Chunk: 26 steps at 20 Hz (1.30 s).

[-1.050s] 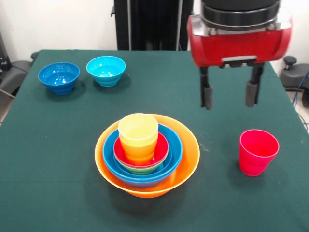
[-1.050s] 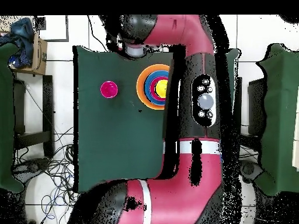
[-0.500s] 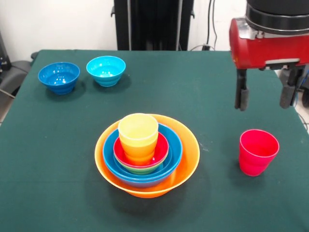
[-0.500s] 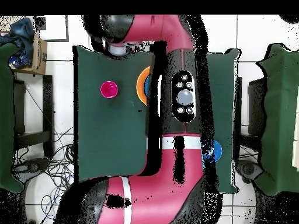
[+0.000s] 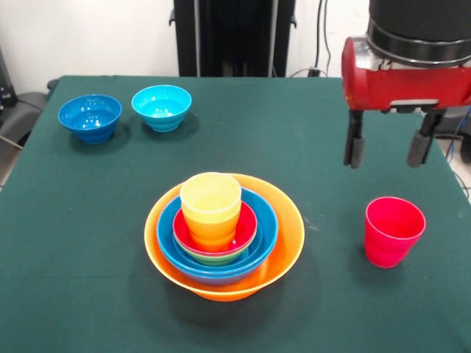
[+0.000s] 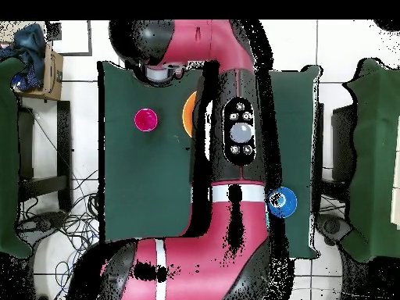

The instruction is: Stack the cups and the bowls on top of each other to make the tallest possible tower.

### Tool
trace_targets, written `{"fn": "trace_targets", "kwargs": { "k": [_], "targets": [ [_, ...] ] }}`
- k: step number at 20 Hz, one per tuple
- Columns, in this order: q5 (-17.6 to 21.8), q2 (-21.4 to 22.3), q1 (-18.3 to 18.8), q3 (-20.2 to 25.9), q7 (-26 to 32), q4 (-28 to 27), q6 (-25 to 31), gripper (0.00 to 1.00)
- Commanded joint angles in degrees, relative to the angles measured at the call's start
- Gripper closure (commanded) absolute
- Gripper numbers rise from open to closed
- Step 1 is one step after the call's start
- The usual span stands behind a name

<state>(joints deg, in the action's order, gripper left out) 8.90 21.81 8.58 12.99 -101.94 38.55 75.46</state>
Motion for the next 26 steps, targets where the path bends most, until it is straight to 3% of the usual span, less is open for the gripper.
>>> {"fn": "trace_targets", "kwargs": {
  "k": [1, 26],
  "targets": [
    [2.4, -0.8, -1.4, -1.7, -5.8, 8.5, -4.2, 0.0],
    [0.3, -4.1, -3.0, -4.5, -5.9, 4.7, -3.7, 0.0]
  ]
}}
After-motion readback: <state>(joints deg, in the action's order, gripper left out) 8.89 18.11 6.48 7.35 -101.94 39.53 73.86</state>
